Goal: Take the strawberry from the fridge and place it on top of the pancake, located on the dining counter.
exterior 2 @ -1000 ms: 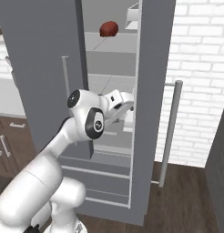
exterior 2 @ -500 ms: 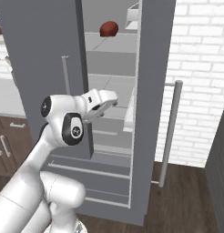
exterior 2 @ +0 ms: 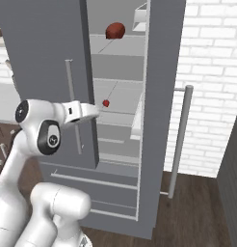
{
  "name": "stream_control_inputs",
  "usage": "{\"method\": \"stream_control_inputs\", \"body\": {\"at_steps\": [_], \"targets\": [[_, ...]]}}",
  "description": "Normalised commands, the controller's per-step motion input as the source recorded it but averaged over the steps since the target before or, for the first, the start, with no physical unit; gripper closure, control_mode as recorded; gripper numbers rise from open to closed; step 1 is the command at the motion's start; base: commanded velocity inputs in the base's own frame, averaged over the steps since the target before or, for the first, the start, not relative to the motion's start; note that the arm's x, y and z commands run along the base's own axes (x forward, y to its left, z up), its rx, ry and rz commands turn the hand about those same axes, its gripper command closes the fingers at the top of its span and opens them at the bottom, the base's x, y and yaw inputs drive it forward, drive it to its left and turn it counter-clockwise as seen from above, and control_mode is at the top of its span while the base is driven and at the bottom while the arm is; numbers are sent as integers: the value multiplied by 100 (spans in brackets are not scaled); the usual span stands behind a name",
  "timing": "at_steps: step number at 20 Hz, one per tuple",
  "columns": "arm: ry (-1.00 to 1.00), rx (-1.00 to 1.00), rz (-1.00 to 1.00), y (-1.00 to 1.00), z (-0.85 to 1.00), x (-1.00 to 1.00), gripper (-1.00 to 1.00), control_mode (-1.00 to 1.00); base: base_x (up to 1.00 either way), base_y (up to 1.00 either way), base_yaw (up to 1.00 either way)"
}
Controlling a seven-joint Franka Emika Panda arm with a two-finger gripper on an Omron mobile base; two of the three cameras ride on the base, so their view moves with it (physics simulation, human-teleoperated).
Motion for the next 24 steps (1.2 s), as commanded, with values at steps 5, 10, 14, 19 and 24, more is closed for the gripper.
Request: {"method": "stream_control_inputs", "body": {"at_steps": [5,10,14,19,24], "targets": [[-2,59,7,29,-8,0,-100,-100,0,0,0],[0,48,7,49,-9,0,-100,-100,0,0,0],[-15,20,4,67,9,1,-100,-100,0,0,0],[-10,-3,0,53,46,4,-100,-100,0,0,0],[10,-4,-1,13,11,30,-100,-100,0,0,0]]}}
